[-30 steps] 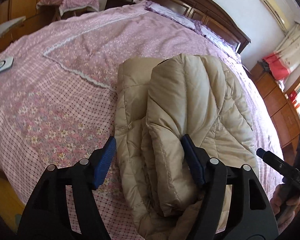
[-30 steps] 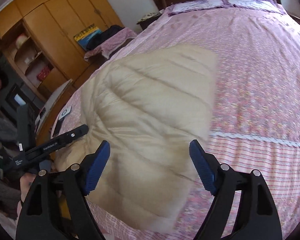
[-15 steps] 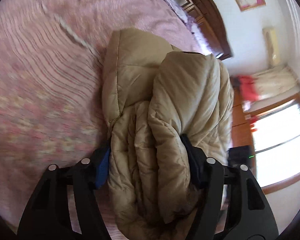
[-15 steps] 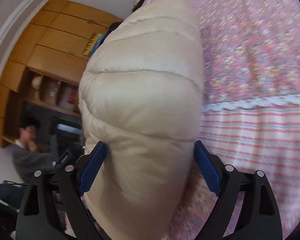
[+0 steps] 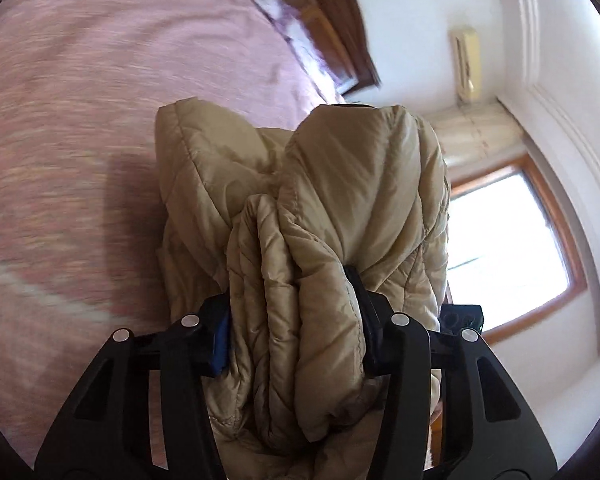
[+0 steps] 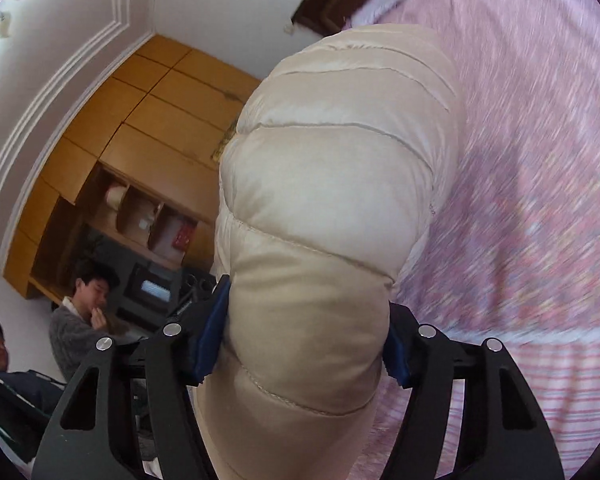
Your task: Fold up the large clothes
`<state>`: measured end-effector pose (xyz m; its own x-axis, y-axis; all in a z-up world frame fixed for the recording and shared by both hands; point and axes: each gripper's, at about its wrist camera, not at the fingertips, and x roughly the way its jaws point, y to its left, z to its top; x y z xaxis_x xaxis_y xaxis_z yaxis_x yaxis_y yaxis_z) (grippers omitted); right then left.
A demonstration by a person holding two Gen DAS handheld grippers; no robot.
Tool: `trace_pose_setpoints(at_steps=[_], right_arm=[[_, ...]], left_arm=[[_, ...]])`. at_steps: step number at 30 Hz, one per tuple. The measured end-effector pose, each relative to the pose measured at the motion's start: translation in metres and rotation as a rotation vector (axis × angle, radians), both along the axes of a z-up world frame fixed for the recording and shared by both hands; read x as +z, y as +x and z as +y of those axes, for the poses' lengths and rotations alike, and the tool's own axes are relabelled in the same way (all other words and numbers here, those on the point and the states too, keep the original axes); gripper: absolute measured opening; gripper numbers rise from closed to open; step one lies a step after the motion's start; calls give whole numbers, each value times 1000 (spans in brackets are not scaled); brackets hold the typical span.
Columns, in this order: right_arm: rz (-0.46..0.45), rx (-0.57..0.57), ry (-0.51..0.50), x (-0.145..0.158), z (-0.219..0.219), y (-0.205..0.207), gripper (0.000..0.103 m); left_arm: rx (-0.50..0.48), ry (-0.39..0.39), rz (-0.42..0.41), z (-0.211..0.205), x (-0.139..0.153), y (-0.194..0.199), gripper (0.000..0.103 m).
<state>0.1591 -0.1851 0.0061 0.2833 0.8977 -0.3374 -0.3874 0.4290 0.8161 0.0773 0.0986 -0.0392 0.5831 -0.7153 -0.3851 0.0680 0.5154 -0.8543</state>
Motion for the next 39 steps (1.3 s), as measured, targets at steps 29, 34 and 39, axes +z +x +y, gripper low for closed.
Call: trace_pose_setpoints(at_steps=[29,34,39], right_arm=[[-96,-230,-532,-8,-38,-50,78],[-154,-297,-550,8,-48,-86,91],[-204,-304,-622,12,-46,-126,97]], left_arm=[[53,740,-12,-59,21,-96,77],[52,789,-64,-65,48,-132,95],[42,829,-61,-86,50,-149,97]])
